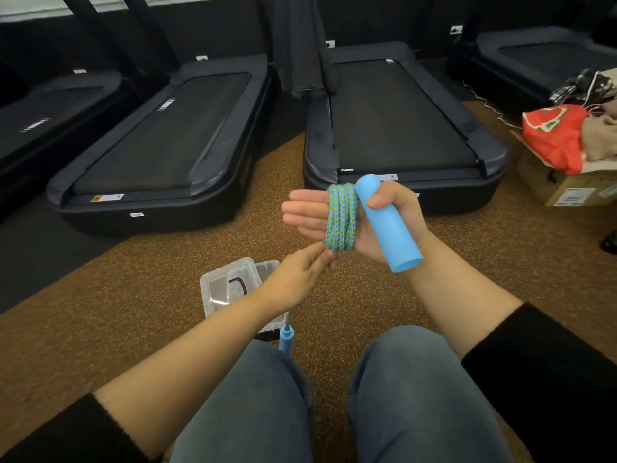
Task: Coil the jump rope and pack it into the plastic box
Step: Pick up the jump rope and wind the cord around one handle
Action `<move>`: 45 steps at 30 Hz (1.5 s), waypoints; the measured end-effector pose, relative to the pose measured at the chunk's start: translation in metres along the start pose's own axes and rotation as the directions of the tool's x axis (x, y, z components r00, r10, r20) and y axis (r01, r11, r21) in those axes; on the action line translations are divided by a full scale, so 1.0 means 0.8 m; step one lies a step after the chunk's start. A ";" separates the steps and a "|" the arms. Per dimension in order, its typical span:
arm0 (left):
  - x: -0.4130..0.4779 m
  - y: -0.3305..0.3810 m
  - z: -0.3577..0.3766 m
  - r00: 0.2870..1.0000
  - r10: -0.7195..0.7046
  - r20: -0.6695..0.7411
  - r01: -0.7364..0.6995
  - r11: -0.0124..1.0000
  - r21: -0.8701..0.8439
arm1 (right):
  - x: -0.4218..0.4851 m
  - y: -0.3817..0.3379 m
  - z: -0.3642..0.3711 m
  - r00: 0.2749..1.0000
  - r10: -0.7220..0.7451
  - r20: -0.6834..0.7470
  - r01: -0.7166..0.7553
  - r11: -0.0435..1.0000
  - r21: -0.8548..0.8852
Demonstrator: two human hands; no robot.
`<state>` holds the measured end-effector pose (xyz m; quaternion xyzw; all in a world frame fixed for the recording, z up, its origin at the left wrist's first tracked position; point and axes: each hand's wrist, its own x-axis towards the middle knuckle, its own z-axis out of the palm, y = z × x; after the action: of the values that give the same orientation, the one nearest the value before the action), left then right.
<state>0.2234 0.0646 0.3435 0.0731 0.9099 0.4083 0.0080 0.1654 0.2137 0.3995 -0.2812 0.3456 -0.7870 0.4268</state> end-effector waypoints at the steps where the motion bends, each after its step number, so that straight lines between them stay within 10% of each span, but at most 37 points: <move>1: -0.002 0.002 0.001 1.000 0.024 0.021 -0.023 1.000 -0.009 | 0.001 -0.001 -0.002 1.000 0.013 0.008 -0.013 0.997 0.070; 40: 0.001 0.031 -0.084 0.985 0.143 0.092 -0.166 0.922 0.351 | 0.018 0.066 -0.049 0.934 0.168 -0.314 -0.188 0.982 -0.034; 45: 0.009 0.037 -0.095 0.986 0.156 0.056 -0.166 0.911 0.379 | 0.009 0.077 -0.037 0.964 0.204 -0.173 -0.217 0.974 -0.062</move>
<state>0.2141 0.0286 0.4163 0.1529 0.9626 0.2216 -0.0292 0.1694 0.1917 0.3344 -0.1935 0.4391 -0.7432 0.4663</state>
